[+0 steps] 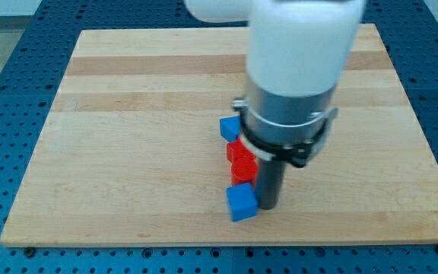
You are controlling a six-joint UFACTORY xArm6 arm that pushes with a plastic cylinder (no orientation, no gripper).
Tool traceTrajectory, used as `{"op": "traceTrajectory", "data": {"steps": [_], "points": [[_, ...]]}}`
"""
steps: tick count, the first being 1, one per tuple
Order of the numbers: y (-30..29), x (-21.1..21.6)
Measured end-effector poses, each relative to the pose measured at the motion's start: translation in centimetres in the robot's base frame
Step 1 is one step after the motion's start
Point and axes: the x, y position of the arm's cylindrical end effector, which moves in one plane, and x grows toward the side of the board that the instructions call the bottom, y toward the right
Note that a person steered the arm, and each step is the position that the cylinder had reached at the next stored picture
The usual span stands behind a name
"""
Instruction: Push the blue cube closer to the center
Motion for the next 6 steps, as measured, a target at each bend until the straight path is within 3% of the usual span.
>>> {"op": "traceTrajectory", "data": {"steps": [1, 2, 3, 4, 5, 6], "points": [[-3.7, 0.4], [-3.8, 0.4], [-2.5, 4.3], [-3.2, 4.3], [-5.8, 3.2], [-9.0, -2.6]]}}
